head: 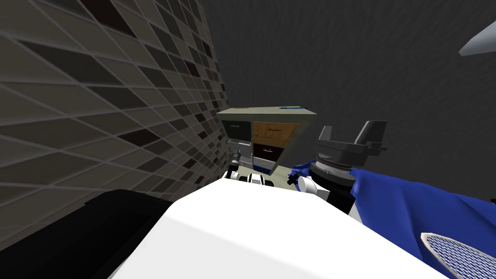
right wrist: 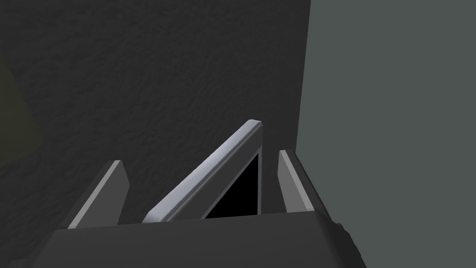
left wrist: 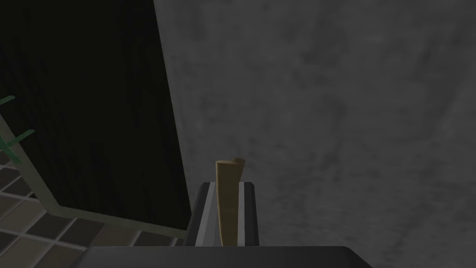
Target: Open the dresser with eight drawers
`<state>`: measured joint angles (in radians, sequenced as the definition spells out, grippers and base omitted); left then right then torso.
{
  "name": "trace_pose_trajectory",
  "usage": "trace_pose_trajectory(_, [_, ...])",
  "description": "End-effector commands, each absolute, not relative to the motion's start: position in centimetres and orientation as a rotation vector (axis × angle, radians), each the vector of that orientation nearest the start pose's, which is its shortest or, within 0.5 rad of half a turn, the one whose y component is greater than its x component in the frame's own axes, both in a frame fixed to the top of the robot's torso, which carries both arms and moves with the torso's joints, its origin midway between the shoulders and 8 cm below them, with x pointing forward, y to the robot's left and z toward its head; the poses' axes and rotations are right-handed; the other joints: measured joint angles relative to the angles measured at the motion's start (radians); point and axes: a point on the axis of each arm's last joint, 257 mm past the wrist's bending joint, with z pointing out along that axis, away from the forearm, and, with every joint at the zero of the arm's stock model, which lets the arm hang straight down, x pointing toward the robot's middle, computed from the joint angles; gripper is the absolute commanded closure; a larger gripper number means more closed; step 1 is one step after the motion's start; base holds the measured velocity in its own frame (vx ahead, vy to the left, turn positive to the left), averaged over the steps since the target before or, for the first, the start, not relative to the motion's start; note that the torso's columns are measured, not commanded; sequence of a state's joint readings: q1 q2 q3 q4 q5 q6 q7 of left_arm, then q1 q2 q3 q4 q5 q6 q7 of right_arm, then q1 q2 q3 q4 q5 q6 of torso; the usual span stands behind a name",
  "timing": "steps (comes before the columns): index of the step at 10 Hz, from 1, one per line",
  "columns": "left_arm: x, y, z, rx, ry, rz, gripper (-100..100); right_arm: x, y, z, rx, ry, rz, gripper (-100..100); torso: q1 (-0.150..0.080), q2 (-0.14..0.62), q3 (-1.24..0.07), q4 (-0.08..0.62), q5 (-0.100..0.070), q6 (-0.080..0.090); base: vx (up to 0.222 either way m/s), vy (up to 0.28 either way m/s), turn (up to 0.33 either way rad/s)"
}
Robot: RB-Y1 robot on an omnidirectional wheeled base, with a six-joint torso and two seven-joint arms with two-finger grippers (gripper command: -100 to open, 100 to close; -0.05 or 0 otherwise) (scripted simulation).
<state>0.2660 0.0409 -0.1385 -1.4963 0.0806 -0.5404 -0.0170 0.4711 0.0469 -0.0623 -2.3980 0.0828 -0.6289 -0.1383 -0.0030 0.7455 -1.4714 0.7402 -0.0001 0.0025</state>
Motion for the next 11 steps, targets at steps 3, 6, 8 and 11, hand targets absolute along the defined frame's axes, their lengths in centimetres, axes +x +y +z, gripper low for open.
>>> trace_pose_trajectory(3, [43.9,20.9,-25.3,-1.080,1.059,-1.354,100,29.0,-27.5,10.3,0.445,0.416,1.378,0,-0.002,-0.007,-0.005,-0.001,-0.002,-0.001,-0.125,0.024,0.011])
trace_pose_trajectory(6, [44.1,21.0,-24.2,-1.081,1.060,-1.353,-100,29.0,-27.5,10.3,0.445,0.416,1.378,0,-0.002,-0.001,-0.001,0.001,-0.001,0.001,-0.180,0.032,0.011])
trace_pose_trajectory(8, [44.5,21.0,-23.2,-1.081,1.061,-1.356,-100,29.0,-27.5,10.3,0.445,0.416,1.378,0,-0.001,-0.015,-0.009,-0.003,-0.001,-0.001,0.002,-0.006,0.020])
trace_pose_trajectory(11, [45.1,20.9,-21.5,-1.080,1.062,-1.359,-100,29.0,-27.5,10.3,0.445,0.416,1.378,0,0.003,-0.008,-0.005,-0.002,0.000,-0.002,0.005,-0.006,0.012])
